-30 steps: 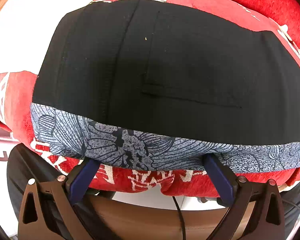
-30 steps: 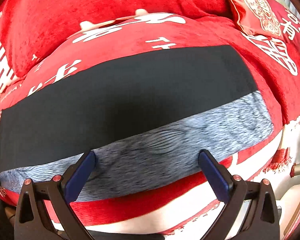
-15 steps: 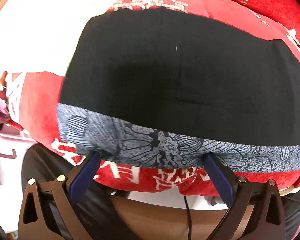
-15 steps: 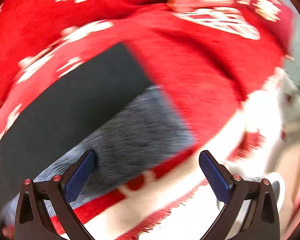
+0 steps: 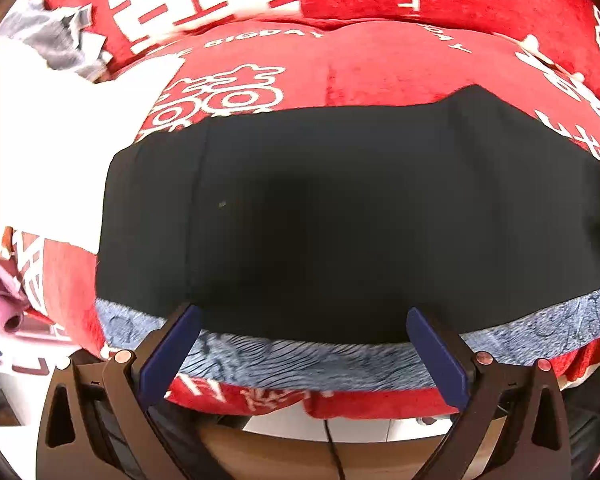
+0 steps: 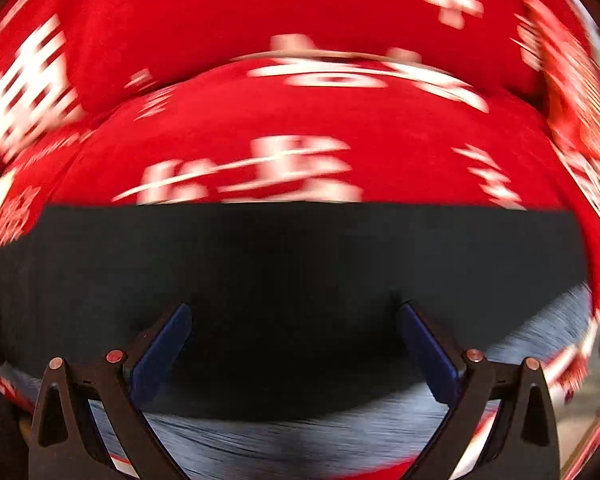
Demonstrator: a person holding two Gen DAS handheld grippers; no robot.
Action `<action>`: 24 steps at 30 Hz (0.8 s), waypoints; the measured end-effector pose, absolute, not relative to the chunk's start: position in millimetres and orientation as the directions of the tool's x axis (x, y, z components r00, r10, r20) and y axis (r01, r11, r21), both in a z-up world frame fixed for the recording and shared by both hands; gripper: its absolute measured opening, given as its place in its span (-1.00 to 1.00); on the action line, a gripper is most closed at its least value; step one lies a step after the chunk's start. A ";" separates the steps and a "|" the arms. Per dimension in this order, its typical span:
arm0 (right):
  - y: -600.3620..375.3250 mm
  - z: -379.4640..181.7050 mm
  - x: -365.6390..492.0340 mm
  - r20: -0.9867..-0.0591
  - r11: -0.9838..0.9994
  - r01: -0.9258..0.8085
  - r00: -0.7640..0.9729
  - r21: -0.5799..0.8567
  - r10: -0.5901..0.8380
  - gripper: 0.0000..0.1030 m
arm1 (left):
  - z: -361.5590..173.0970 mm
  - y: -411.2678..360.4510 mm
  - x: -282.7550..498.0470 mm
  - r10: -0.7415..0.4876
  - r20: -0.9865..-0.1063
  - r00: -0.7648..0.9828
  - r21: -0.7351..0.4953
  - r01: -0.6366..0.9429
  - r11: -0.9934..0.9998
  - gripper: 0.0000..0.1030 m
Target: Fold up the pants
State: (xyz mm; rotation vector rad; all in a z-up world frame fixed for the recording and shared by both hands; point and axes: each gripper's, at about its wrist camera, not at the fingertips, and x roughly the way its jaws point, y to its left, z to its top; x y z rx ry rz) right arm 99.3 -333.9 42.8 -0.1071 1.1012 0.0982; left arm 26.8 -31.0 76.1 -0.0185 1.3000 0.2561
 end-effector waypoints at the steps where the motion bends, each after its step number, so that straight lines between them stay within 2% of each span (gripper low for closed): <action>1: -315.1 36.6 100.1 -0.894 0.985 -0.166 0.446 -0.053 0.028 1.00 | 75.9 -34.7 30.4 0.174 -0.955 0.241 0.129 -0.190 0.973 1.00; 3: -303.7 30.6 101.3 -0.884 0.975 -0.191 0.468 -0.110 -0.008 1.00 | 71.6 -41.3 39.4 0.164 -0.958 0.237 0.123 -0.179 0.976 1.00; 5: -308.6 29.2 110.4 -0.881 0.979 -0.188 0.472 -0.084 0.015 0.99 | 67.5 -50.4 51.0 0.151 -0.961 0.233 0.114 -0.165 0.980 1.00; 10: -365.4 37.1 129.6 -0.874 0.995 -0.046 0.482 -0.084 -0.051 0.99 | 58.5 -74.4 82.0 0.150 -0.962 0.227 0.115 -0.161 0.980 1.00; 16: -445.3 42.9 133.4 -0.860 0.984 0.172 0.496 -0.041 -0.122 0.99 | 73.0 -96.4 125.8 0.133 -0.959 0.250 0.092 -0.170 0.981 1.00; 20: -473.9 45.0 130.3 -0.846 0.979 0.201 0.516 -0.034 -0.135 0.99 | 58.8 -112.3 153.6 0.125 -0.970 0.208 0.098 -0.136 0.986 1.00; 24: -519.7 48.5 132.6 -0.849 0.962 0.272 0.500 -0.033 -0.170 0.99 | 56.4 -114.9 175.4 0.123 -0.973 0.197 0.089 -0.174 0.981 1.00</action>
